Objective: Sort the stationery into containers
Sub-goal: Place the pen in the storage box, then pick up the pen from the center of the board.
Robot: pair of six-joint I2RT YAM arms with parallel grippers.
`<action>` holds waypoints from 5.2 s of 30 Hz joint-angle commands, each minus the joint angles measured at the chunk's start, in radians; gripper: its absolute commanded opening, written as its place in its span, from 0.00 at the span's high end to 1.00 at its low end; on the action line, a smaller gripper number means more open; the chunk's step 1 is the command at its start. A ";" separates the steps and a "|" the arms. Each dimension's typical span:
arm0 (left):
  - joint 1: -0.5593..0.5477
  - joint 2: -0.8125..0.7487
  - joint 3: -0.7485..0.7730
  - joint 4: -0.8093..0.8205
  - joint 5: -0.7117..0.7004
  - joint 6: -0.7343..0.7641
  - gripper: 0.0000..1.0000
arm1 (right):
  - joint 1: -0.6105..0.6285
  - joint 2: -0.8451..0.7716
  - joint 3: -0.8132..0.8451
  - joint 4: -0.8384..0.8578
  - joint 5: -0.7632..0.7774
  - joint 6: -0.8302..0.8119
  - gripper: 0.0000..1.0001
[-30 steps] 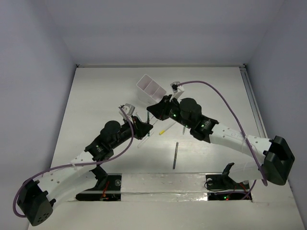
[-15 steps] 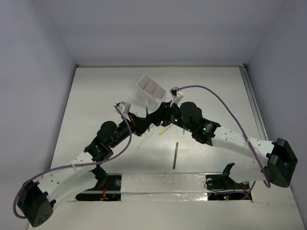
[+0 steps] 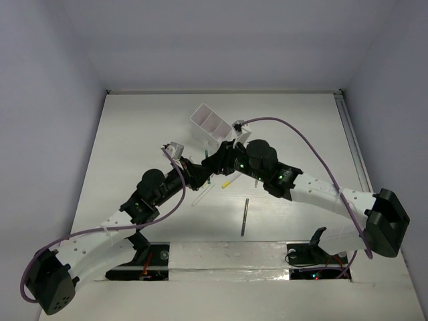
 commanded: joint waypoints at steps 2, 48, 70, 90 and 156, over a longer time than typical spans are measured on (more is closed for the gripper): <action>0.006 0.010 -0.006 0.079 0.036 -0.005 1.00 | -0.006 0.028 0.054 0.027 -0.020 -0.016 0.59; 0.070 -0.189 -0.184 -0.096 -0.225 -0.025 0.64 | -0.292 0.732 0.617 0.390 0.119 -0.194 0.98; 0.088 -0.068 -0.234 0.060 -0.113 -0.041 0.69 | -0.312 0.921 0.820 0.301 0.127 -0.221 0.94; 0.088 -0.053 -0.204 0.073 -0.072 -0.051 0.80 | -0.312 0.787 0.660 0.286 0.119 -0.232 0.28; -0.455 0.947 0.436 -0.199 -0.369 -0.123 0.73 | -0.312 -0.219 -0.245 -0.171 0.349 -0.172 0.59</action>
